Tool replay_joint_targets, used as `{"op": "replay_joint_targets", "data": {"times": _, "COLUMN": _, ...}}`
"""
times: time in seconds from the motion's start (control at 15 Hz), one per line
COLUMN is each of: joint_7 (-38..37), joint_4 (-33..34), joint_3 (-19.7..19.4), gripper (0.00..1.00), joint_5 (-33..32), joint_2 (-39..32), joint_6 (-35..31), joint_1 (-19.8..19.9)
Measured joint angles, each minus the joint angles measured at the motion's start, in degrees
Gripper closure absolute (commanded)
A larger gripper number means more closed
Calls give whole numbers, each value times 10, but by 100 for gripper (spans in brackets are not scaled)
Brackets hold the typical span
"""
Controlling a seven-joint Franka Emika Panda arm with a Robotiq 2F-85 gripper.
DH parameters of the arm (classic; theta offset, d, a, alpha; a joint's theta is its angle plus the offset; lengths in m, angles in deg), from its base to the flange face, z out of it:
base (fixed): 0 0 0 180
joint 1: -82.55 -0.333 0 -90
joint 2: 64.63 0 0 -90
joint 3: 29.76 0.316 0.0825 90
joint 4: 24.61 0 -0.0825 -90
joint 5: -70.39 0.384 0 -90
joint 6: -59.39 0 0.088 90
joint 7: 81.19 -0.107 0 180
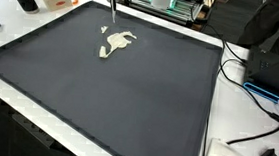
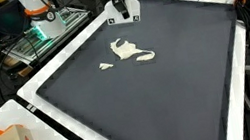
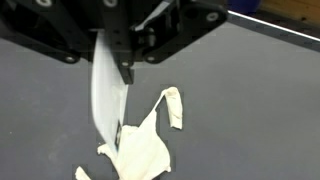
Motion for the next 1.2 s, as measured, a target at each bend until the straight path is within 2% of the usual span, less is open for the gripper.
{"op": "replay_joint_targets", "data": {"times": 0.13, "joint_7": 0, "joint_4": 0, "joint_3": -8, "gripper": 96, "joint_5": 12, "joint_2": 9, "joint_6": 14, "joint_1": -7}}
{"op": "replay_joint_targets", "data": {"times": 0.73, "joint_7": 1, "joint_4": 2, "joint_3": -14, "gripper": 99, "joint_5": 14, "joint_2": 9, "joint_6": 14, "joint_1": -13}}
{"op": "replay_joint_targets", "data": {"times": 0.87, "joint_7": 43, "joint_4": 2, "joint_3": -23, "gripper": 99, "joint_5": 59, "joint_2": 8, "joint_6": 15, "joint_1": -21}}
{"op": "replay_joint_targets", "data": {"times": 1.2, "joint_7": 258, "joint_4": 4, "joint_3": -53, "gripper": 99, "joint_5": 264, "joint_2": 8, "joint_6": 64, "joint_1": -35}}
